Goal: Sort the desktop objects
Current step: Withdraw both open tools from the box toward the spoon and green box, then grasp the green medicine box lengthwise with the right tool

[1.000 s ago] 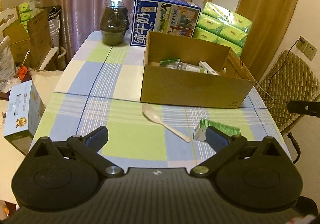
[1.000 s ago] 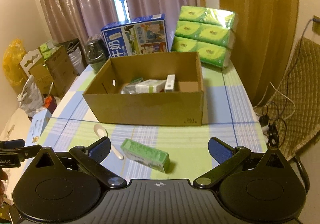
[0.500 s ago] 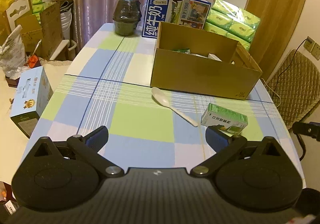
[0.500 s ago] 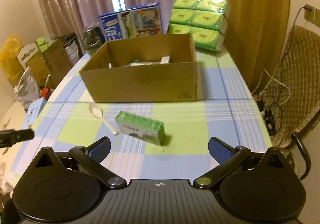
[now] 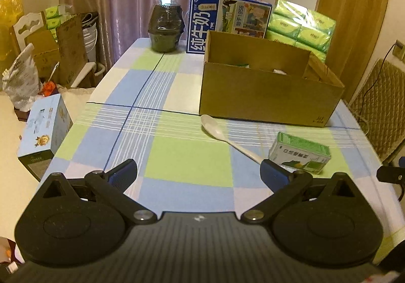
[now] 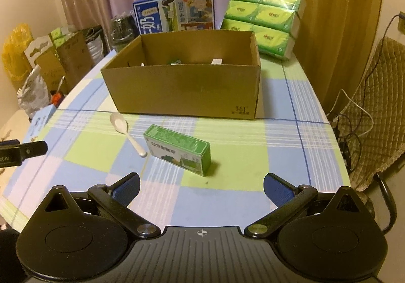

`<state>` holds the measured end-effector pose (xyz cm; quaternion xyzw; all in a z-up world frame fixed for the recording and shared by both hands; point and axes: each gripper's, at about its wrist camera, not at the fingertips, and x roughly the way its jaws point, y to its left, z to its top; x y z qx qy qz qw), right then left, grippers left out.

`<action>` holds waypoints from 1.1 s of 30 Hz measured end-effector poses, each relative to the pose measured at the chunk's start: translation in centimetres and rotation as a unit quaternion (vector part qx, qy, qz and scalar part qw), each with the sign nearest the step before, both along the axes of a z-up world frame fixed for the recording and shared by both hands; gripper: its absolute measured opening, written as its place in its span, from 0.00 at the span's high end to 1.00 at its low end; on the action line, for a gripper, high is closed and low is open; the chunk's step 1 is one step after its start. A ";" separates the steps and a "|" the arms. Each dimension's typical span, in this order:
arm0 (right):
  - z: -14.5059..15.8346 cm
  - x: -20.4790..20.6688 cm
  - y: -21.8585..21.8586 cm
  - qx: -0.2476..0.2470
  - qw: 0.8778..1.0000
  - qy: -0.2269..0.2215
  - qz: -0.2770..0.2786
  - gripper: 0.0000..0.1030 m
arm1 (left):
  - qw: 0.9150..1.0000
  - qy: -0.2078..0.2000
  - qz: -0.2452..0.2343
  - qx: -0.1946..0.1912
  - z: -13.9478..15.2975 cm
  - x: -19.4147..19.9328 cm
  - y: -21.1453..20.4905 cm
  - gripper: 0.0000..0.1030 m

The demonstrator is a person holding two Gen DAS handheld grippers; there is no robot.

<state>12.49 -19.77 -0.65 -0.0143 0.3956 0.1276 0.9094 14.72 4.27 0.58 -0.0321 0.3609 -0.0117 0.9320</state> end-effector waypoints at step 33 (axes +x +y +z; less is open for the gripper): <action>-10.2 9.8 5.6 -0.138 0.968 -0.067 0.199 0.19 | 0.995 0.016 -0.101 0.010 -6.7 11.2 -2.8 0.01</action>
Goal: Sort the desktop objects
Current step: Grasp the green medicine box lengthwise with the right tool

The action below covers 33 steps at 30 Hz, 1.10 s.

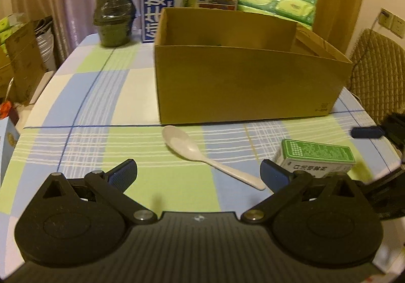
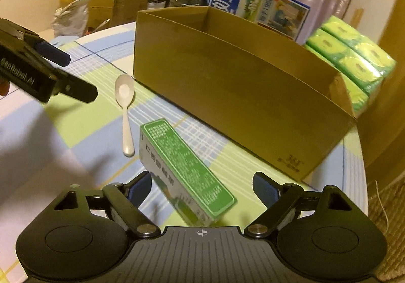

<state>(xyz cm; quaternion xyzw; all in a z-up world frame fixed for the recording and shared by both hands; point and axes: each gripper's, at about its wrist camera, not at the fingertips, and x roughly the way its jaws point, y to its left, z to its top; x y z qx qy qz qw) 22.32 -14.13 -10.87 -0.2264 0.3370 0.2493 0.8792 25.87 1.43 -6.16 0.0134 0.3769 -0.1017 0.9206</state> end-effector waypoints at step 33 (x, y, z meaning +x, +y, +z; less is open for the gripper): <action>-1.5 0.0 1.9 0.010 0.998 0.062 0.011 0.72 | 1.000 0.022 0.007 0.013 -0.9 0.4 0.4 0.01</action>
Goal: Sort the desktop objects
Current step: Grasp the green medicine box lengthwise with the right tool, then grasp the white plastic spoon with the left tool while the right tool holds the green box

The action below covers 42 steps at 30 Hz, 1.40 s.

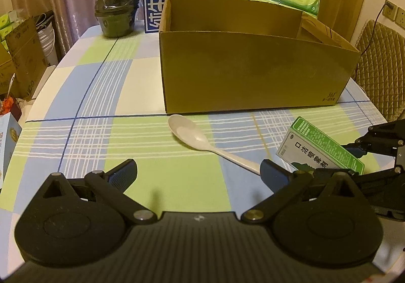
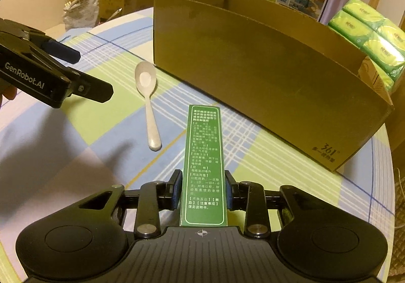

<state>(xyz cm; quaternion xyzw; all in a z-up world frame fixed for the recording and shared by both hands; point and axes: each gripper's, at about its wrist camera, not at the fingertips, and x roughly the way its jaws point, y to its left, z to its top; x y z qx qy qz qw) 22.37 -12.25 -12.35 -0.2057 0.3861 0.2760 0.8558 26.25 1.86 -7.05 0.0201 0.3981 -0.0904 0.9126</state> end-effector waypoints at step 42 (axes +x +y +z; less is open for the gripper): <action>1.3 1.5 1.2 0.076 0.994 0.039 -0.069 0.73 | 0.999 0.025 0.018 0.014 -1.2 0.7 1.7 0.09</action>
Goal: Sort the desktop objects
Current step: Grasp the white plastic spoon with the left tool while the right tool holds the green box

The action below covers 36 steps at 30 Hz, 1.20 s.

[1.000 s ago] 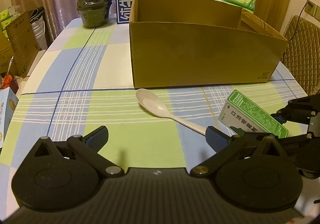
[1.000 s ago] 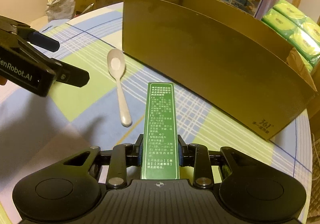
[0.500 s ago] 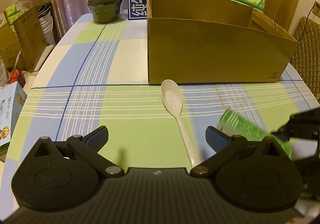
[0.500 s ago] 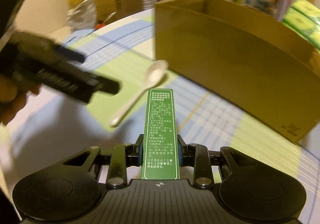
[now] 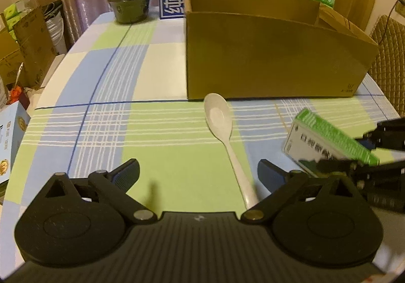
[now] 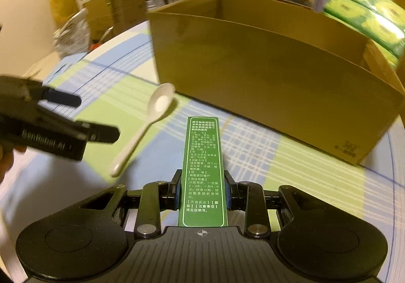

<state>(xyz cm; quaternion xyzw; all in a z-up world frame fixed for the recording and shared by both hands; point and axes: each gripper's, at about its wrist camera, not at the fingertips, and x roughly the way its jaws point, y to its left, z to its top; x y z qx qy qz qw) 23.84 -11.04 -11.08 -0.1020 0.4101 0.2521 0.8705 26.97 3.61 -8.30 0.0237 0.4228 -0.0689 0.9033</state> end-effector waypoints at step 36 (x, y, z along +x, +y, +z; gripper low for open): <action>0.0 2.7 -0.5 0.010 0.996 0.014 -0.090 0.73 | 0.999 -0.043 -0.007 0.008 -4.4 7.1 -3.3 0.69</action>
